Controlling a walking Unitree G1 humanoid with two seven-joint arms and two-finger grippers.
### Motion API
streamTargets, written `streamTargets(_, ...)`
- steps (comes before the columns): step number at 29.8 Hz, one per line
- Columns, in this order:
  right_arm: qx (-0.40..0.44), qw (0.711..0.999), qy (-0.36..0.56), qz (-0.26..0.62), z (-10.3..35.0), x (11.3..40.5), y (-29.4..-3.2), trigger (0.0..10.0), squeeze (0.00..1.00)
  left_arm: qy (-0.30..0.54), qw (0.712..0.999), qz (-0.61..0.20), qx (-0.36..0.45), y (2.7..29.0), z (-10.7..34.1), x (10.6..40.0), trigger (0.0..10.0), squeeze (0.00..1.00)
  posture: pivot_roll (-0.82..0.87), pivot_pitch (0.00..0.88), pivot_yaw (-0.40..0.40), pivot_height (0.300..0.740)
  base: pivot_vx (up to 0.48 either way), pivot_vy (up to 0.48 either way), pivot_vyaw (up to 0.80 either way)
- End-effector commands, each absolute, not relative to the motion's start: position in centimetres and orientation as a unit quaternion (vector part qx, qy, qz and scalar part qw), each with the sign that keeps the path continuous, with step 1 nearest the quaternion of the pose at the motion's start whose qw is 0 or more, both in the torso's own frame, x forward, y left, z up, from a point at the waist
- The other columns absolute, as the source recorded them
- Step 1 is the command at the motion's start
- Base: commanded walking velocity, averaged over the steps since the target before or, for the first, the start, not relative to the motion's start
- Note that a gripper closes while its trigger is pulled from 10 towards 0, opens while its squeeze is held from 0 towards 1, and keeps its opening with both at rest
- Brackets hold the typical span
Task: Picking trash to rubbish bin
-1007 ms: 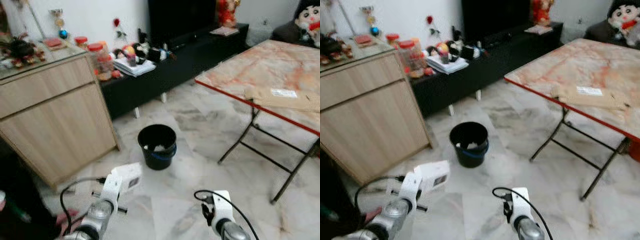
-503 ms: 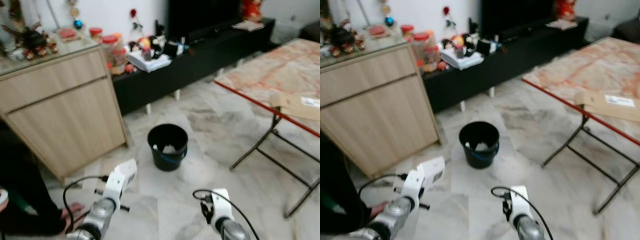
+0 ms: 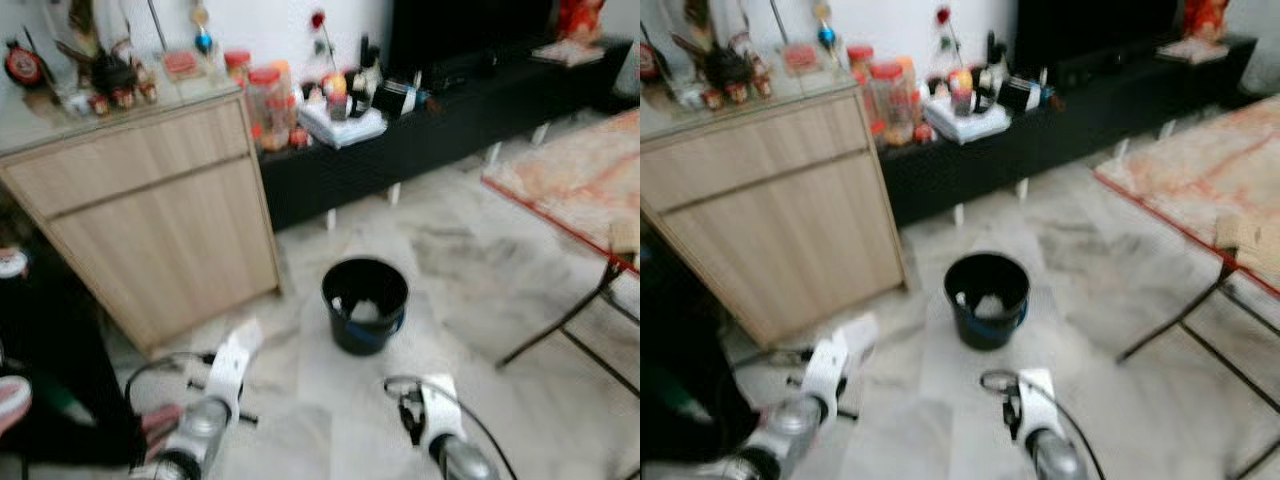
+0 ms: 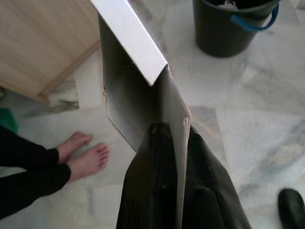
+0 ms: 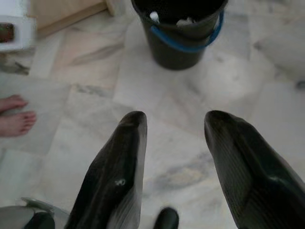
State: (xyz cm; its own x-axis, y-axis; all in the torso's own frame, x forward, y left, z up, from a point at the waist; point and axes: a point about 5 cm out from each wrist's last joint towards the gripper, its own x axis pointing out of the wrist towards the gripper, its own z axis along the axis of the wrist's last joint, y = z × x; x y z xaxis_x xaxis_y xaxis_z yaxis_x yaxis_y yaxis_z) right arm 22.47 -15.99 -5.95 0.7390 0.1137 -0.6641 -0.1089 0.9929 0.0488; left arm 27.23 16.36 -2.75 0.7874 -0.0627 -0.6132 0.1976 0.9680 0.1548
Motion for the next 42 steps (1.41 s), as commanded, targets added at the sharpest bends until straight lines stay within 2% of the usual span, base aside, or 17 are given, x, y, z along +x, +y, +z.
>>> streamTargets(1,0.015,0.934,0.351,0.070,-5.76,22.85,-14.85,10.0,0.00,0.321,0.939,-0.055,0.114,17.65,-2.69,27.17,10.0,0.00,0.18,0.033,0.042,0.740,0.337,0.000,0.00)
streamTargets(8,0.013,0.932,0.354,0.074,-5.82,22.78,-14.81,10.0,0.00,0.321,0.939,-0.055,0.114,17.62,-2.70,27.16,10.0,0.00,0.17,0.033,0.042,0.740,0.336,0.000,-0.70)
streamTargets(42,0.015,0.933,0.351,0.076,-5.89,22.61,-14.52,10.0,0.00,0.326,0.936,-0.061,0.122,17.78,-2.92,26.87,10.0,0.00,0.17,0.000,0.052,0.740,0.334,0.000,0.00)
